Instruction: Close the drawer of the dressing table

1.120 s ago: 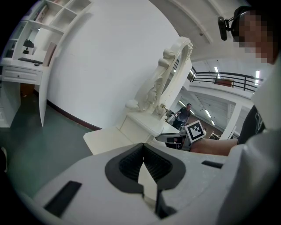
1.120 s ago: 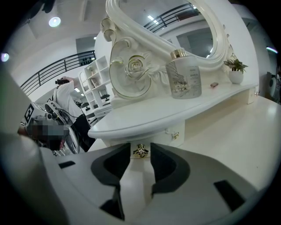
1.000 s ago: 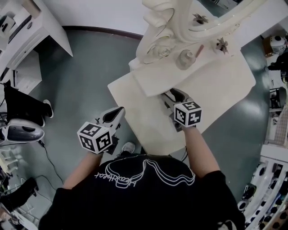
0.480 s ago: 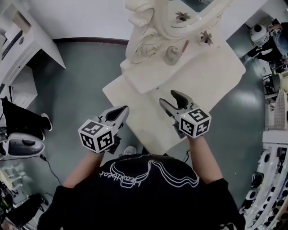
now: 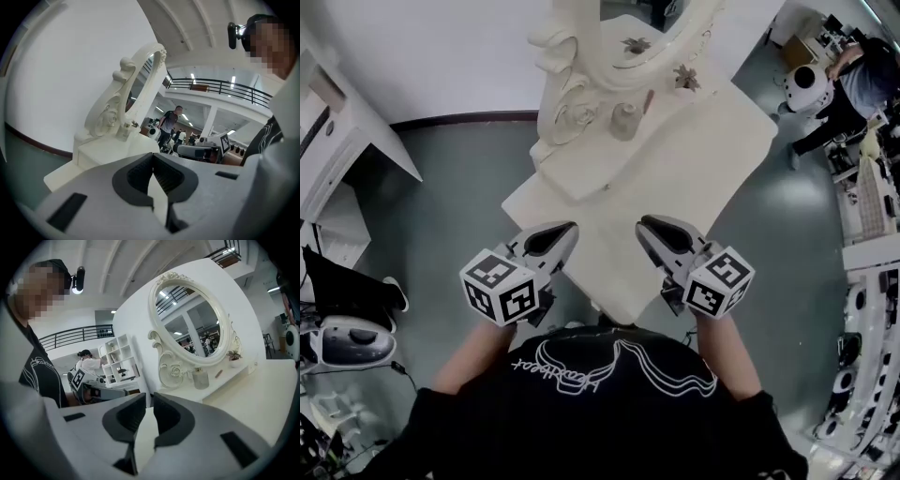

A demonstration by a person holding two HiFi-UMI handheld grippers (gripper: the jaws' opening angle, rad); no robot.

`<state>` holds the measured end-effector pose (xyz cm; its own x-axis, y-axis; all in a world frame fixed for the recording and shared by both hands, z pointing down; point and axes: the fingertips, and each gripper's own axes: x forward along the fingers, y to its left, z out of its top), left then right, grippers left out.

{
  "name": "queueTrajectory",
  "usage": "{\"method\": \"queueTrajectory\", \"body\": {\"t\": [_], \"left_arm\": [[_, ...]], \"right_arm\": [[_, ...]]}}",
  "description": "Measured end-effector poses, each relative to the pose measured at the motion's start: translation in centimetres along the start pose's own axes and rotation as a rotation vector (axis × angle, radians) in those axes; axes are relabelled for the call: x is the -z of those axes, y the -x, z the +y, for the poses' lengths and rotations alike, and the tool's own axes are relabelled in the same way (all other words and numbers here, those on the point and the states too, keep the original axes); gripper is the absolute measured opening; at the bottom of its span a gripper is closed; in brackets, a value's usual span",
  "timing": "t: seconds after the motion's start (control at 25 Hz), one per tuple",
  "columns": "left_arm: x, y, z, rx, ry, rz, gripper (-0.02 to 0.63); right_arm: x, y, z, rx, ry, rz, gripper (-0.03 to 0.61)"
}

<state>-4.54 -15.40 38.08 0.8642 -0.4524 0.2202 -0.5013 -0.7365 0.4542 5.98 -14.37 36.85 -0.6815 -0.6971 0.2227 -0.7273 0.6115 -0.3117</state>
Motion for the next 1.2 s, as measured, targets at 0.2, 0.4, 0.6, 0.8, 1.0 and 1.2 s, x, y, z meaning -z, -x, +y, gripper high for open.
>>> {"method": "queueTrajectory", "body": {"t": [0.2, 0.4, 0.6, 0.8, 1.0, 1.2], "left_arm": [[-1.4, 0.5, -2.6, 0.085, -0.045, -0.006, 0.003], [-1.9, 1.6, -3.3, 0.119, -0.061, -0.026, 0.003], [-1.8, 2.6, -3.9, 0.138, -0.072, -0.03, 0.003], [-1.6, 3.5, -4.3, 0.148, -0.082, -0.035, 0.003], [-1.0, 4.2, -4.1, 0.144, -0.077, -0.032, 0.003], [-0.7, 4.6, -4.3, 0.141, -0.072, -0.025, 0.003]], "right_arm": [[-0.9, 1.7, 2.5, 0.006, 0.011, -0.07, 0.003], [-1.4, 2.8, 3.5, 0.061, 0.066, -0.13, 0.003], [-1.4, 3.2, 5.3, 0.061, 0.084, -0.163, 0.003], [-0.3, 3.3, 6.1, 0.068, 0.054, -0.158, 0.003], [0.5, 2.9, 6.9, 0.057, 0.042, -0.143, 0.003], [0.8, 3.1, 7.5, 0.056, 0.037, -0.136, 0.003]]}}
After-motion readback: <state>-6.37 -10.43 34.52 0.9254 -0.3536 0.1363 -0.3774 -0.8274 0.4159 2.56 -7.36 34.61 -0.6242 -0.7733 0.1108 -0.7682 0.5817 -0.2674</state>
